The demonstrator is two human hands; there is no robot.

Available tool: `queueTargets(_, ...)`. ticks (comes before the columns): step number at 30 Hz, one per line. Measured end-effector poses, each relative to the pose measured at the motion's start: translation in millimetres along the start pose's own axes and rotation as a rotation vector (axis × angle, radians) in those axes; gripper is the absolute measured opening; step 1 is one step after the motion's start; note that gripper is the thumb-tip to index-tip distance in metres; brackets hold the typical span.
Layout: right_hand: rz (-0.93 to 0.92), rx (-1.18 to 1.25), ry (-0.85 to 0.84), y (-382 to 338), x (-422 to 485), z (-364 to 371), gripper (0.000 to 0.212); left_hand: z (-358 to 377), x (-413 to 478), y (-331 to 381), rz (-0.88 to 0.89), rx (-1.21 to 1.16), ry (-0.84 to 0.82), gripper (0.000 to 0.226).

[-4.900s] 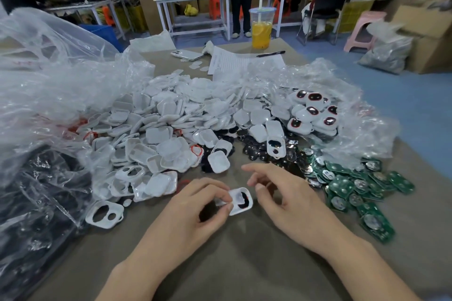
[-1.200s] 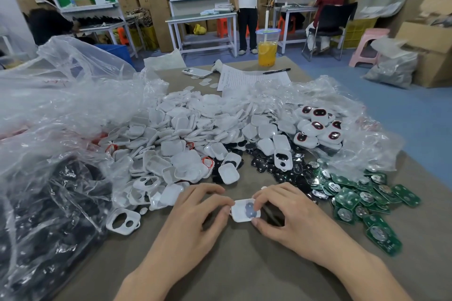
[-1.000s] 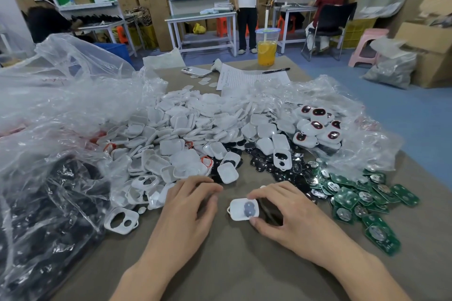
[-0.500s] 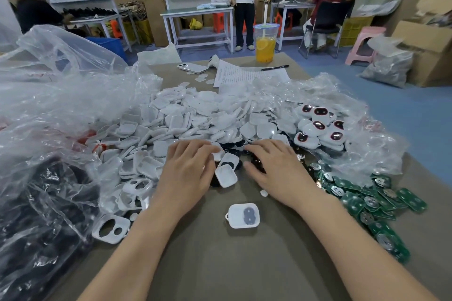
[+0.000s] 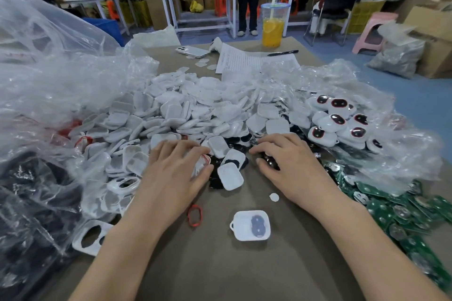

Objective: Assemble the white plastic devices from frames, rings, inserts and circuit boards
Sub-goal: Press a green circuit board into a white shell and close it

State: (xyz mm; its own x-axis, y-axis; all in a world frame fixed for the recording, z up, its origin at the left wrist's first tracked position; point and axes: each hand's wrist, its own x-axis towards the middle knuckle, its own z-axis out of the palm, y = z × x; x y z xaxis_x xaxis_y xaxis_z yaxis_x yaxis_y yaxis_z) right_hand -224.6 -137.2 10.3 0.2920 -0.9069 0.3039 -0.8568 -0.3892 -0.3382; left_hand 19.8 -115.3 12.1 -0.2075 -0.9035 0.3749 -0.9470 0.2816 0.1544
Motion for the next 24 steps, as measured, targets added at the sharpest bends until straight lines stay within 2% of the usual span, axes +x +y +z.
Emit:
queueTargets(4,-0.023,0.063,0.02,-1.5,-0.9,-2.0,0.028,-0.7,0.3,0.3,0.024,-0.008,0.051,0.029)
queueTargets(9,-0.013,0.133,0.047,-2.4,-1.0,-5.4,0.041,-1.0,-0.3,-1.2,0.036,-0.062,0.103,0.03)
queueTargets(14,0.012,0.2,0.081,0.2,-0.6,-7.3,0.04,-3.7,-1.3,2.2,0.005,-0.172,0.185,0.025)
queueTargets(19,0.061,0.316,0.198,0.1,1.0,-9.7,0.038,-8.0,-1.7,6.6,-0.072,-0.304,0.243,0.021)
queueTargets(24,0.172,0.534,0.325,-3.1,1.2,-14.0,0.047,-10.5,-0.6,9.2,-0.134,-0.443,0.346,0.019)
